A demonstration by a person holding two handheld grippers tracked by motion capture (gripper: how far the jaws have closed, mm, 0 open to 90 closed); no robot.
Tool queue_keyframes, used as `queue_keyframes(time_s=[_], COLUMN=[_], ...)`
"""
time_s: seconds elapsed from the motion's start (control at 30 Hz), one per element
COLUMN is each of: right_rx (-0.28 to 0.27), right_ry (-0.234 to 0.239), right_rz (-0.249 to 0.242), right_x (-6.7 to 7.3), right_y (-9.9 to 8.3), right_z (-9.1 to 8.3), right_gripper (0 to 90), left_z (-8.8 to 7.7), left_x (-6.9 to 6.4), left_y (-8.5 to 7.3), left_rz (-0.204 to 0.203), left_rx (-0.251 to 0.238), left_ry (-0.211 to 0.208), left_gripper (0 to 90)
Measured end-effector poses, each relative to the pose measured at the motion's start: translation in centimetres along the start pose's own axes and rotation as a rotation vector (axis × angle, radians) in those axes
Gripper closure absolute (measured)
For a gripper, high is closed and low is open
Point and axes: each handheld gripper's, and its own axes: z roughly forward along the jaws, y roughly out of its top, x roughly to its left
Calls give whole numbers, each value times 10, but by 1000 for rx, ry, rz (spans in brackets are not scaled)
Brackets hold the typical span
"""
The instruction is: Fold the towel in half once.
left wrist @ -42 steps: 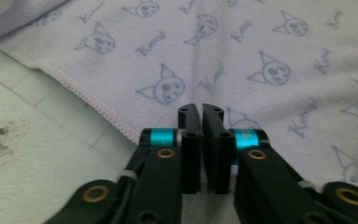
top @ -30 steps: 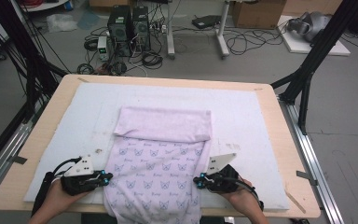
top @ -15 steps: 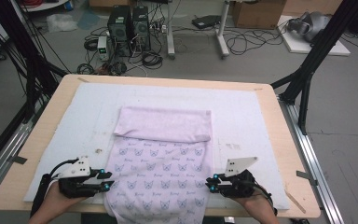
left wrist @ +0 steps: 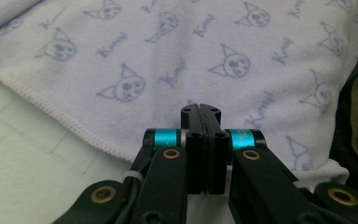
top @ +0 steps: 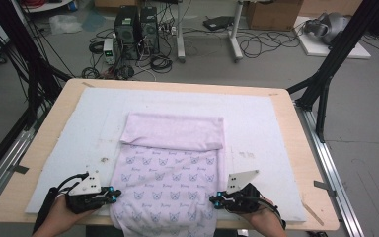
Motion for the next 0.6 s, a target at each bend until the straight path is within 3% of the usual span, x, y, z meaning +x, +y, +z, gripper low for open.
queue_keyframes(time_s=[0.13,0.33,0.53,0.6], right_rx=[-14,-28,31,58], right_ry=[-6,-30,-57,-46], right_rz=[-27,-50,-39,-6], right_x=[-2,-13,-40,-49], right_y=[15,54,81,83], right_z=[1,13,49,63], right_gripper=[890,890,890,889], left_z=[-9,-16,-9,-2], left_x=[7,25,54,60], left_y=[2,11,15,13], left_rz=[-15,-33,-82,-100], left_rx=[-22,-41,-26,-10], left_ry=[28,82,144,137], left_gripper=[888,888,887,886])
